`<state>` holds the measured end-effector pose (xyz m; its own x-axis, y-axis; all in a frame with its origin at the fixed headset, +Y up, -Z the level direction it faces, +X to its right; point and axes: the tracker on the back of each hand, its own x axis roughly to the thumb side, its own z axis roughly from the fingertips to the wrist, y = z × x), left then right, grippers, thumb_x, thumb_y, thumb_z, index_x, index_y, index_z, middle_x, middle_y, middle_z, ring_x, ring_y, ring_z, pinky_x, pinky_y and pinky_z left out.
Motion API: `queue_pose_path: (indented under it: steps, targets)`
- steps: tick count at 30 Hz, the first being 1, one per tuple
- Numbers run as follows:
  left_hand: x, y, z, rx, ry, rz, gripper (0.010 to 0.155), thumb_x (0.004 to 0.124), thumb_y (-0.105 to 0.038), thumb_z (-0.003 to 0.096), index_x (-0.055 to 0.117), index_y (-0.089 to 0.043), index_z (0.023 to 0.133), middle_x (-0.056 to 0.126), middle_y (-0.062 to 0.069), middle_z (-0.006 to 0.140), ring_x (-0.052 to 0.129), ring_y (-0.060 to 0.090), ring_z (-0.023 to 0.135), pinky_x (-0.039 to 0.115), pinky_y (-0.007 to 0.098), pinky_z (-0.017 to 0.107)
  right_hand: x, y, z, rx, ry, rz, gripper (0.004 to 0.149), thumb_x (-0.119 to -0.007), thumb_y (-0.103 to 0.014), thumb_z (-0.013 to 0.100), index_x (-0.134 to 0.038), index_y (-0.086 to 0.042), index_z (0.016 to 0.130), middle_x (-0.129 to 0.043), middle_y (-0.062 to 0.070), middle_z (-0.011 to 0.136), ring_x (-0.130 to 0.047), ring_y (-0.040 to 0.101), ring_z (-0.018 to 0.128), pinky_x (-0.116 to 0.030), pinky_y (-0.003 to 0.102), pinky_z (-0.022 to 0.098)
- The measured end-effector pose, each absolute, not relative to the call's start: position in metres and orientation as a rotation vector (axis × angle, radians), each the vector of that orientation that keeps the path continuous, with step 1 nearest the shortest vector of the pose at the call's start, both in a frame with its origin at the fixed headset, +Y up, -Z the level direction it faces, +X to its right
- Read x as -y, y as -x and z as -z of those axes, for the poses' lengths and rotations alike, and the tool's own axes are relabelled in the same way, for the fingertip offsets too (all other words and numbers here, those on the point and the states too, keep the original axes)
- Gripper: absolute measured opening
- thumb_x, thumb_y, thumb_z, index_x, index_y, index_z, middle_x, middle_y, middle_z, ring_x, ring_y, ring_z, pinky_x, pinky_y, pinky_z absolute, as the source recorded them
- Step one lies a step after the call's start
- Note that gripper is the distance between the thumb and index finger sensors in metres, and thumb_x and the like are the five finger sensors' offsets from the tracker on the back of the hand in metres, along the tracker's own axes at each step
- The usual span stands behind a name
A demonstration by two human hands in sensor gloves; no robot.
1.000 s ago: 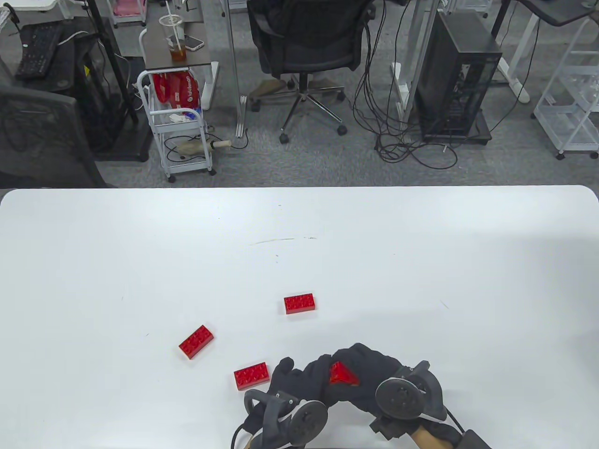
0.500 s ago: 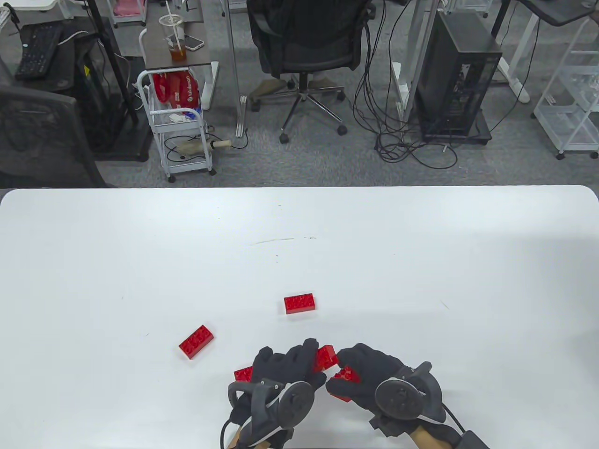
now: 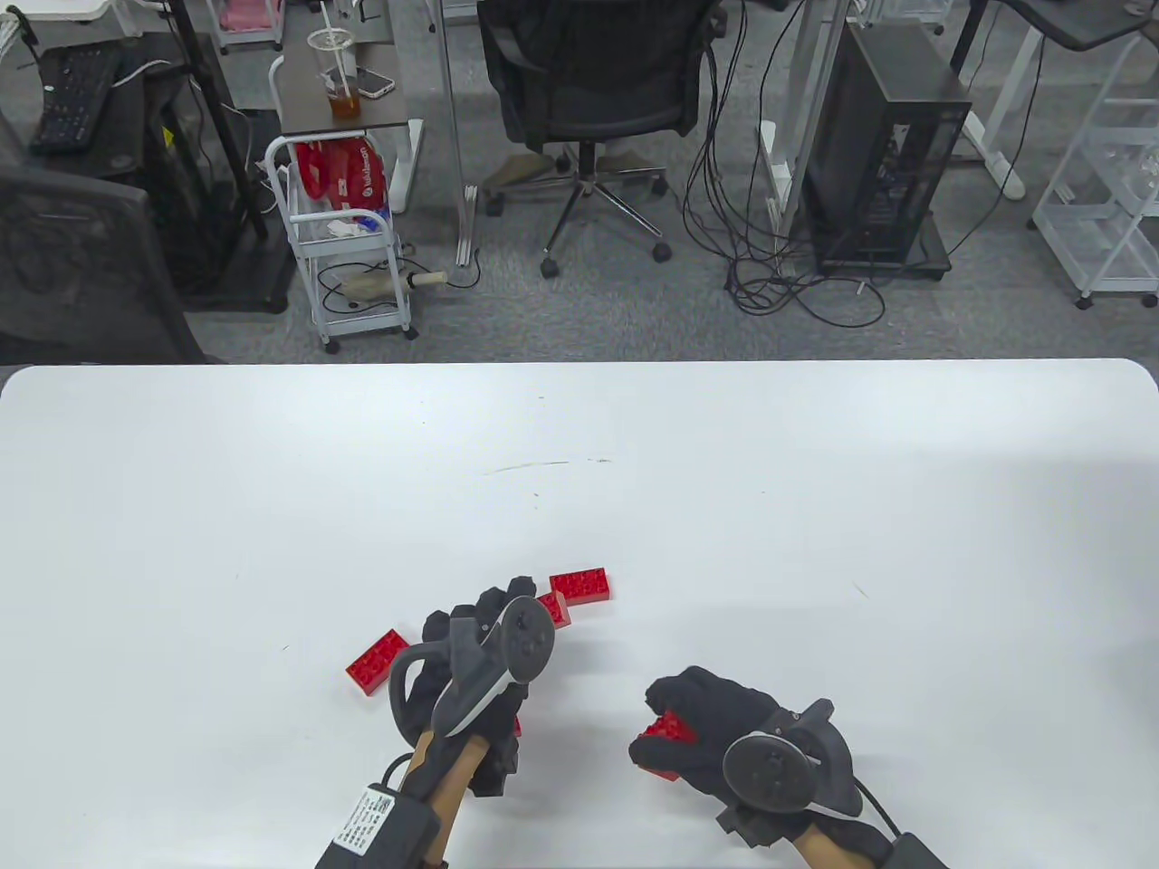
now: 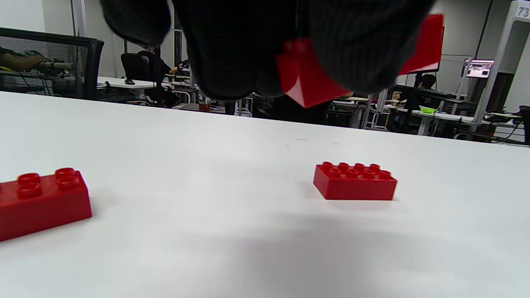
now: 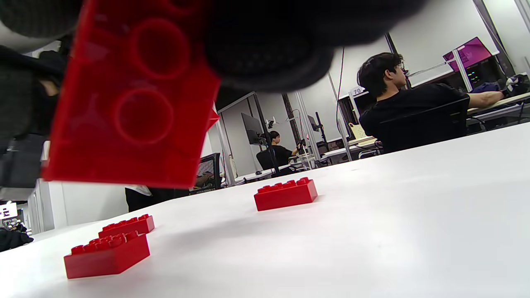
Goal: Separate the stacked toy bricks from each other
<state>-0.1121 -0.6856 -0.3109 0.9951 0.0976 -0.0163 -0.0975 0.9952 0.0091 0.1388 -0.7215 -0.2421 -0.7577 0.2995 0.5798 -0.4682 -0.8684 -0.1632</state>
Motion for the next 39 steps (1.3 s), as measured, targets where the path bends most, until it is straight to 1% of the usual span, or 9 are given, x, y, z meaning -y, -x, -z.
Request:
queue_pose_path:
  steps: [3,6,15,19,24,28,32,34,39]
  targets:
    - [0.686,0.111,0.323,-0.026,-0.031,-0.027,0.069,0.082,-0.049,0.0419,0.067,-0.036,0.108,0.085,-0.001,0.105,0.094,0.024,0.087,0.067,0.055,0.074,0.721,-0.139,0.242,0.421,-0.779,-2.572,0.067,-0.062,-0.073,0.041,-0.079,-0.024,0.084,-0.089,0.005,0.066,-0.097,0.014,0.032,-0.088,0.027,0.019]
    - [0.685,0.11,0.335,-0.038,0.011,0.031,0.069,0.082,-0.05,0.0419,0.067,-0.037,0.108,0.085,-0.002,0.105,0.093,0.024,0.089,0.067,0.056,0.075,0.721,-0.139,0.242,0.411,-0.781,-2.566,0.067,-0.062,-0.073,0.041,-0.079,-0.024,0.084,-0.089,0.005,0.066,-0.097,0.014,0.032,-0.088,0.027,0.019]
    - [0.684,0.116,0.376,-0.13,0.073,0.079,0.069,0.083,-0.053,0.0397,0.07,-0.037,0.106,0.087,-0.004,0.102,0.093,0.024,0.087,0.067,0.055,0.075,0.722,-0.139,0.242,0.39,-0.789,-2.562,0.067,-0.061,-0.073,0.041,-0.08,-0.024,0.084,-0.089,0.005,0.067,-0.097,0.014,0.033,-0.088,0.027,0.019]
    - [0.693,0.123,0.396,-0.183,0.155,0.089,0.069,0.083,-0.054,0.0397,0.07,-0.037,0.106,0.087,-0.004,0.102,0.093,0.024,0.088,0.066,0.055,0.075,0.723,-0.139,0.243,0.38,-0.786,-2.558,0.067,-0.061,-0.072,0.041,-0.08,-0.024,0.084,-0.089,0.005,0.067,-0.097,0.014,0.033,-0.088,0.028,0.019]
    - [0.706,0.13,0.413,-0.224,0.209,0.093,0.069,0.082,-0.053,0.0405,0.069,-0.037,0.106,0.086,-0.003,0.103,0.092,0.025,0.089,0.066,0.056,0.076,0.722,-0.14,0.243,0.369,-0.783,-2.557,0.067,-0.061,-0.072,0.041,-0.08,-0.024,0.084,-0.089,0.005,0.067,-0.097,0.014,0.033,-0.088,0.028,0.019]
    - [0.715,0.137,0.425,-0.25,0.264,0.146,0.068,0.082,-0.051,0.0415,0.067,-0.039,0.107,0.084,-0.003,0.105,0.091,0.025,0.091,0.065,0.056,0.077,0.723,-0.139,0.244,0.35,-0.787,-2.559,0.067,-0.061,-0.072,0.041,-0.08,-0.024,0.084,-0.089,0.005,0.067,-0.097,0.014,0.033,-0.088,0.028,0.019]
    - [0.724,0.14,0.432,-0.271,0.299,0.14,0.068,0.081,-0.051,0.0419,0.067,-0.038,0.107,0.085,-0.003,0.105,0.091,0.025,0.091,0.065,0.056,0.076,0.723,-0.139,0.245,0.337,-0.79,-2.558,0.067,-0.061,-0.072,0.042,-0.08,-0.024,0.084,-0.089,0.005,0.067,-0.097,0.014,0.033,-0.088,0.028,0.019]
    - [0.729,0.14,0.436,-0.28,0.336,0.165,0.067,0.081,-0.051,0.0421,0.067,-0.039,0.107,0.085,-0.003,0.105,0.09,0.025,0.092,0.064,0.056,0.077,0.724,-0.138,0.245,0.329,-0.794,-2.56,0.067,-0.061,-0.072,0.042,-0.08,-0.023,0.084,-0.089,0.005,0.067,-0.097,0.014,0.033,-0.088,0.028,0.019]
    - [0.74,0.142,0.441,-0.305,0.377,0.199,0.067,0.082,-0.052,0.0416,0.069,-0.039,0.106,0.086,-0.003,0.105,0.09,0.025,0.092,0.064,0.056,0.077,0.724,-0.138,0.245,0.324,-0.796,-2.557,0.067,-0.061,-0.072,0.042,-0.08,-0.023,0.084,-0.089,0.005,0.067,-0.097,0.014,0.033,-0.088,0.028,0.019]
